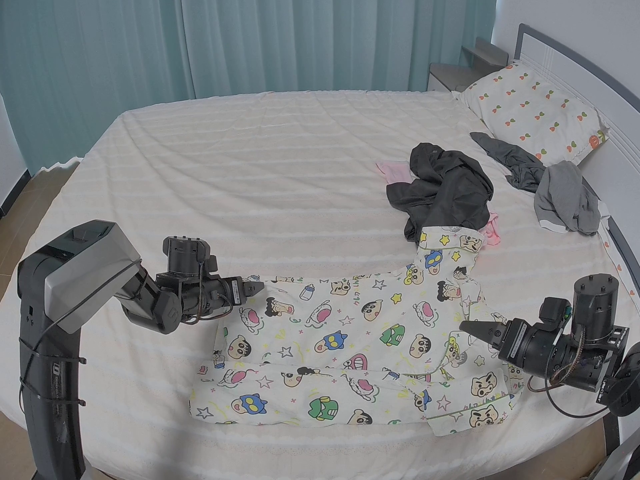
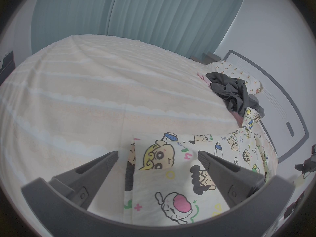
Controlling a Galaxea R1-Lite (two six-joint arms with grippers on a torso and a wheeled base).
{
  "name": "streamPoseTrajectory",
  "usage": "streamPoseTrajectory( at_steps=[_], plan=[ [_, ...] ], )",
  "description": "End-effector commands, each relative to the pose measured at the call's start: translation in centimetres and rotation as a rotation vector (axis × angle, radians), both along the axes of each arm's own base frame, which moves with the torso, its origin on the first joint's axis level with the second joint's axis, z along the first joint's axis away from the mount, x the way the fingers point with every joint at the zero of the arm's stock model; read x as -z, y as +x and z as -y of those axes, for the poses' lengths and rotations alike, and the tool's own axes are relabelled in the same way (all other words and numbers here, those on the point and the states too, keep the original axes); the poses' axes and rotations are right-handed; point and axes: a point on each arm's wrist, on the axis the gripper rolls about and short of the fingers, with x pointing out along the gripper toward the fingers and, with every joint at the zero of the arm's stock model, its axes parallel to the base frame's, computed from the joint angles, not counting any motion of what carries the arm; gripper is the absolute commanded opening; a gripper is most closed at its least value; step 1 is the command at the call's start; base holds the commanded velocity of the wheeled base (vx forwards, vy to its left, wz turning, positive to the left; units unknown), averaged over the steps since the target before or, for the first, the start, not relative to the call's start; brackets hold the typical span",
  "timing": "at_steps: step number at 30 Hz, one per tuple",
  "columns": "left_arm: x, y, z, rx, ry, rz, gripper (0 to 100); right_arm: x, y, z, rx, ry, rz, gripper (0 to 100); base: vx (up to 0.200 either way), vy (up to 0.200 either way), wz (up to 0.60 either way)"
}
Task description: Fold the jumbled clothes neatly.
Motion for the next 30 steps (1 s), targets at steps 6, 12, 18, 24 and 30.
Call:
streamPoseTrajectory(
  at_steps=[6, 12, 18, 24, 30],
  plan=[
    [1.3, 0.2, 1.0, 0.022, 0.015, -0.016, 100, 0.0, 0.1, 0.0, 0.000, -0.001, 0.003, 100, 0.000, 0.000, 0.00],
    [1.6, 0.5, 1.0, 0.017, 0.016, -0.015, 0, 0.4, 0.5, 0.0, 0.007, -0.012, -0.013, 100, 0.000, 0.000, 0.00],
    [1.0, 1.1, 0.8, -0.021, 0.028, 0.015, 0, 0.6, 1.9, 0.0, 0.007, -0.049, -0.002, 100, 0.000, 0.000, 0.00],
    [0.2, 1.5, 0.6, -0.054, 0.032, 0.047, 0, 0.2, 5.3, 0.8, 0.060, -0.082, -0.004, 100, 0.000, 0.000, 0.00],
    [0.0, 1.6, 0.7, -0.075, 0.043, 0.056, 0, 0.4, 10.1, 1.9, 0.095, -0.110, -0.069, 100, 0.000, 0.000, 0.00]
  ],
)
